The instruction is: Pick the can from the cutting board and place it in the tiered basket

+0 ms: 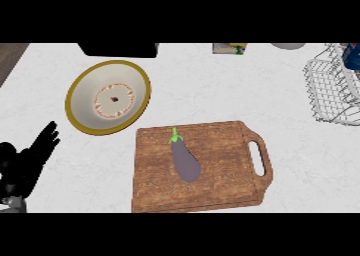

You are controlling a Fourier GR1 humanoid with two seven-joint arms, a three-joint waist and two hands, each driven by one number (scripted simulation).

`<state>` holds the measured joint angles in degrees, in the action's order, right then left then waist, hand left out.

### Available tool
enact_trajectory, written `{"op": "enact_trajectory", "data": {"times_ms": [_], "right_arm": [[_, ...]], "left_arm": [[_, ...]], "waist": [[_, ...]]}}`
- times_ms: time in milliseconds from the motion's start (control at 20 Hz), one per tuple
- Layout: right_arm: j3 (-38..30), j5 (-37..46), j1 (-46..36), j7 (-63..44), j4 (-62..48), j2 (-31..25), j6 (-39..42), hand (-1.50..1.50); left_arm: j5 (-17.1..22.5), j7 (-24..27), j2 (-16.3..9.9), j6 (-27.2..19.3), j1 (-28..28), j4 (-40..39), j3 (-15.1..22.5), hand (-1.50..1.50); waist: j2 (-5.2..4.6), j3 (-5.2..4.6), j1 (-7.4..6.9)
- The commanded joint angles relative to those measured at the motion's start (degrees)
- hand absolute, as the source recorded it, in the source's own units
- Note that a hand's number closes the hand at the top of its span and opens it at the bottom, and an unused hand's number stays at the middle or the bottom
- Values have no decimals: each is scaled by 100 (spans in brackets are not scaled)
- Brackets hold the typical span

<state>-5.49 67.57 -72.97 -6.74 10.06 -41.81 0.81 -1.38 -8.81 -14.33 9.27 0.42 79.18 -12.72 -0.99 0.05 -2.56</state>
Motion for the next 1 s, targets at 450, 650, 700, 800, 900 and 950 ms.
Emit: {"op": "enact_trajectory", "data": {"times_ms": [450, 650, 700, 800, 900, 950], "right_arm": [[-1272, -1145, -434, -70, 407, -537, -796, -150], [-1823, -1665, -656, -450, 266, -1154, -151, -150], [-2041, -1873, -398, -375, 218, -1275, -241, -150], [-2439, -2278, -79, -38, 133, -1551, -139, -150], [-2761, -2623, -198, 40, 132, -1857, 262, -150], [-3064, -2939, 42, 301, 115, -1815, 157, -150]], "left_arm": [[18, 95, -193, 93, -137, -385, -179, 0], [-75, 42, 50, -93, 80, -82, -36, 0], [-117, 111, 5, -96, 201, -73, -61, 0], [27, 85, 9, -37, 254, -60, -153, 0], [43, 173, 36, 26, 416, 51, -118, 0], [-16, -72, 87, -146, 353, 245, -95, 0]], "waist": [[31, -4, 113], [75, -3, 164], [89, 1, 214], [97, 7, 261], [110, 6, 238], [155, 16, 349]]}}
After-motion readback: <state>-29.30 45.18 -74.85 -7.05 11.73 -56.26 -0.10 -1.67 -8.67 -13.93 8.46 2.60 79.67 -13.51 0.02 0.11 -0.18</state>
